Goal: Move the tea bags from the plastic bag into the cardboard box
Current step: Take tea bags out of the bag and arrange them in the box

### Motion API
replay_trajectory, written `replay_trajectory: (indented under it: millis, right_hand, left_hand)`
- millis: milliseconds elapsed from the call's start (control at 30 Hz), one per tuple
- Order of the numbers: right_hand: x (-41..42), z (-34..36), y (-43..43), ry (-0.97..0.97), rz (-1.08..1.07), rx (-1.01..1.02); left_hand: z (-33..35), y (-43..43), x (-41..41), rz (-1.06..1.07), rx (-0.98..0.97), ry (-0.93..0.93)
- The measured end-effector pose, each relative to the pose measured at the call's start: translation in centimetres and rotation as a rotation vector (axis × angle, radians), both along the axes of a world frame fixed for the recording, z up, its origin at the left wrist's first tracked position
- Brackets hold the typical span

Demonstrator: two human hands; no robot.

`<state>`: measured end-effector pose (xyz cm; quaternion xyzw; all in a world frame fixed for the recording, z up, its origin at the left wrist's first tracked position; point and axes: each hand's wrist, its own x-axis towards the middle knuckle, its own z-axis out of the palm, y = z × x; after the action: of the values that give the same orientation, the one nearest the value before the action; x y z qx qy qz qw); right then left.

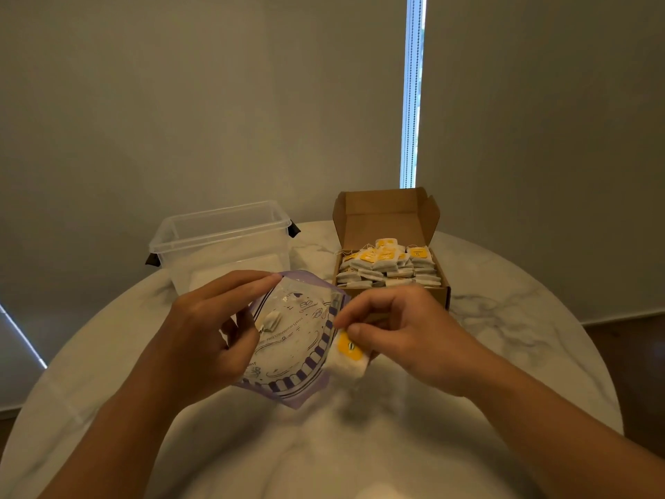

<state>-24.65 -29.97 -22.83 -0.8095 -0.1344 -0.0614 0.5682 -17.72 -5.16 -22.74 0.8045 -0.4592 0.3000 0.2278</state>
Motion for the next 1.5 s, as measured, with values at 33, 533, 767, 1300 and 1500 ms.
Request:
replay_trajectory:
  millis: [33, 533, 767, 1300, 1500]
  right_hand:
    - [0.2, 0.2, -0.6, -0.013, -0.006, 0.010]
    - [9.8, 4.6, -9.0, -0.216, -0.361, -0.261]
    - [13.3, 2.6, -9.9, -0.121, -0.409, -0.596]
    - [11.0, 2.0, -9.7, -0.225, -0.470, -0.719]
    - [9.2, 1.0, -9.4, -0.187, -0.391, -0.763]
  left_hand:
    - [0.0, 0.0, 0.0, 0.004, -0.001, 0.004]
    - [-0.1, 0.2, 0.2, 0.025, 0.022, 0.007]
    - [-0.1, 0.2, 0.2, 0.031, 0.012, 0.002]
    - [-0.1, 0.2, 0.2, 0.022, 0.006, -0.002]
    - [-0.2, 0.3, 0.3, 0.021, -0.001, 0.009]
